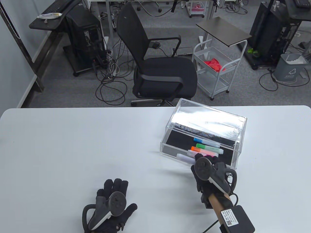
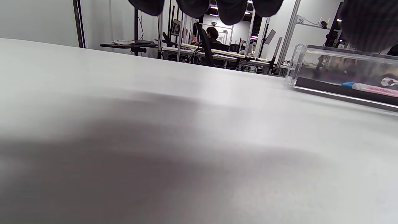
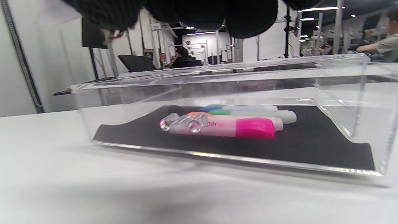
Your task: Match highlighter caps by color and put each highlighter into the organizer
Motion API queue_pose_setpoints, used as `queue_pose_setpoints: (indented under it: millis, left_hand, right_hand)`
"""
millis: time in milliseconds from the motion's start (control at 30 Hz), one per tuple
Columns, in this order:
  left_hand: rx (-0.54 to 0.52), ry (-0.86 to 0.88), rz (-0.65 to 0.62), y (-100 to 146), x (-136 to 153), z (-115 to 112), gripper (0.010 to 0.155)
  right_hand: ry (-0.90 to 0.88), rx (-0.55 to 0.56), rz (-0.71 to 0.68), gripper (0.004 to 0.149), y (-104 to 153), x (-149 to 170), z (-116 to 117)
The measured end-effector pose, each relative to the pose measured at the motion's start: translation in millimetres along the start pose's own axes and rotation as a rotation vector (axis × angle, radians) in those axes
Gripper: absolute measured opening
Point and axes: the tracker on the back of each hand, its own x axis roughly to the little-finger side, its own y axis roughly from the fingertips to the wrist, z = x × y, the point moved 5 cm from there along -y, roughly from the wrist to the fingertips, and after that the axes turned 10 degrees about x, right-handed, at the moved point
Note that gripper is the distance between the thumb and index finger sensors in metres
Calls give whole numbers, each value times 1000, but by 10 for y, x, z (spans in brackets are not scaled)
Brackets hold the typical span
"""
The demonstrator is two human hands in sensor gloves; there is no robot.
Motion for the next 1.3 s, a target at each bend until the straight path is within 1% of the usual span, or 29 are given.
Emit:
queue_pose_setpoints:
  millis: [33, 200, 333, 400, 533, 633, 800, 833, 900, 1000, 1033, 1067, 1133, 1167, 1200, 1300]
  left_hand:
    - [2, -4, 3, 9, -1, -2, 91]
    - [10, 5, 13, 25, 23, -11, 91]
    - [15, 15, 28, 12, 80, -16, 92]
    - [19, 24, 35, 6, 111, -19, 91]
    - [25, 44, 44, -2, 157, -23, 92]
    - [43, 35, 54, -21, 167, -45, 92]
    - [58, 18, 63, -26, 148, -72, 92]
    - [59, 15, 63, -23, 143, -75, 93]
    - [61, 15, 61, -17, 134, -81, 93]
    - [66, 14, 57, -13, 120, -91, 93]
    - [72, 18, 53, -14, 116, -97, 93]
    - [81, 23, 50, -17, 112, -106, 93]
    - [80, 18, 46, -20, 108, -106, 93]
    - [77, 15, 46, -20, 108, -103, 93]
    - [77, 12, 48, -22, 107, -102, 93]
    - [81, 8, 47, -25, 102, -104, 92]
  right_hand:
    - [6, -12, 41, 58, -99, 46, 33]
    - [34, -65, 148, 58, -402, 169, 189]
    - [31, -95, 206, 59, -528, 240, 308]
    - [12, -114, 224, 63, -549, 277, 363]
    - [-58, -110, 235, 68, -520, 326, 342]
    - [-122, -73, 223, 69, -452, 338, 203]
    - [-214, 8, 189, 67, -207, 360, -41]
    - [-230, 15, 192, 67, -158, 371, -60]
    - [-293, -12, 229, 67, -35, 424, -45]
    - [-461, -59, 356, 65, 148, 560, 85]
    - [-493, -69, 386, 65, 182, 589, 122]
    - [-575, -107, 453, 63, 260, 655, 243]
    - [-644, -177, 511, 60, 342, 714, 437]
    - [-651, -204, 524, 60, 368, 729, 508]
    - [-661, -242, 556, 60, 407, 754, 627]
    - [-730, -293, 646, 61, 452, 799, 886]
